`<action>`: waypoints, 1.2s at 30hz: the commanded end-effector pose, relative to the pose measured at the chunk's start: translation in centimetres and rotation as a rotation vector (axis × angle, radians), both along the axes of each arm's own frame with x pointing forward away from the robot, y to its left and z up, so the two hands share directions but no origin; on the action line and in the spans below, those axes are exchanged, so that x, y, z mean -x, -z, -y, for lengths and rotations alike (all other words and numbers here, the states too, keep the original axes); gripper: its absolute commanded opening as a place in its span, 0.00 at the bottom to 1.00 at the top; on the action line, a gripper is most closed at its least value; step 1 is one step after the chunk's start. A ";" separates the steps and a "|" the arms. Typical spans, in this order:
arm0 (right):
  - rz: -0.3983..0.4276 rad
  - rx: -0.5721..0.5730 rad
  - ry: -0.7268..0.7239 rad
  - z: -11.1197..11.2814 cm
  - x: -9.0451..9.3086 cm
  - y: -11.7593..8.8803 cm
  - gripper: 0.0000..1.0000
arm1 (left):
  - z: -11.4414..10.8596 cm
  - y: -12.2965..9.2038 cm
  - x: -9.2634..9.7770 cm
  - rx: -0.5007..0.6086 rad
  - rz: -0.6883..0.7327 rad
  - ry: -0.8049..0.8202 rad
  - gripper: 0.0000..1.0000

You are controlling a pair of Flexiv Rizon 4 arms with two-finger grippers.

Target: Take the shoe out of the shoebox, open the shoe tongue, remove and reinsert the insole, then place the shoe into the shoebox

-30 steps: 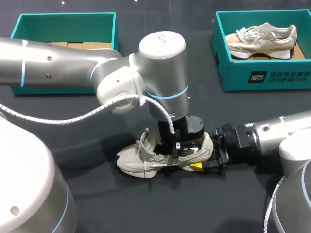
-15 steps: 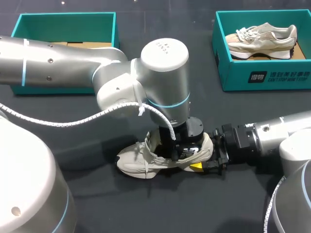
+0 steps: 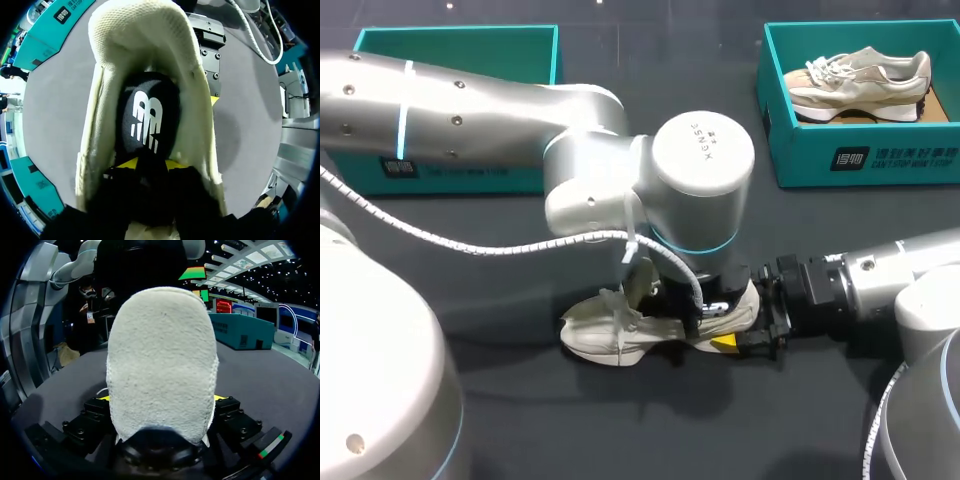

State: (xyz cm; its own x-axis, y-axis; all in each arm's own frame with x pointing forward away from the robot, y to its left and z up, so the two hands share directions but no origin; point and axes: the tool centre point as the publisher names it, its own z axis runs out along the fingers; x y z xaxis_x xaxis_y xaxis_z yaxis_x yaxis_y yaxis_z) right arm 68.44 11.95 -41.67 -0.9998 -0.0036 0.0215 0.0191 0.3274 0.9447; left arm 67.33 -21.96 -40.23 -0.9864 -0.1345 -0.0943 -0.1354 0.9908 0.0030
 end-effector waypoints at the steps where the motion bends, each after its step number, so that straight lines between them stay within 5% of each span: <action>1: 0.000 0.003 0.000 -0.1 0.0 -0.1 0.00 | 0.1 0.3 -0.8 -0.015 0.018 -0.011 0.19; 4: 0.000 0.003 0.000 -0.1 0.0 -0.1 0.00 | -0.1 0.3 -1.0 -0.025 0.033 -0.019 0.00; 36: 0.000 0.003 0.000 -0.1 0.0 -0.1 0.00 | -2.1 -3.8 0.4 0.334 -0.126 -0.071 0.00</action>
State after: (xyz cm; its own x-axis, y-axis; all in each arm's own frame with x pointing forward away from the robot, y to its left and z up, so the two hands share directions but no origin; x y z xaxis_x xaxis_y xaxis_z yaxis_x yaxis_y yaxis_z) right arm 68.52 11.99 -41.58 -0.9998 -0.0045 0.0213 0.0186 0.3267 0.9449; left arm 67.15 -20.73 -36.55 -0.9748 -0.2038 0.0903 -0.2200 0.9450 -0.2421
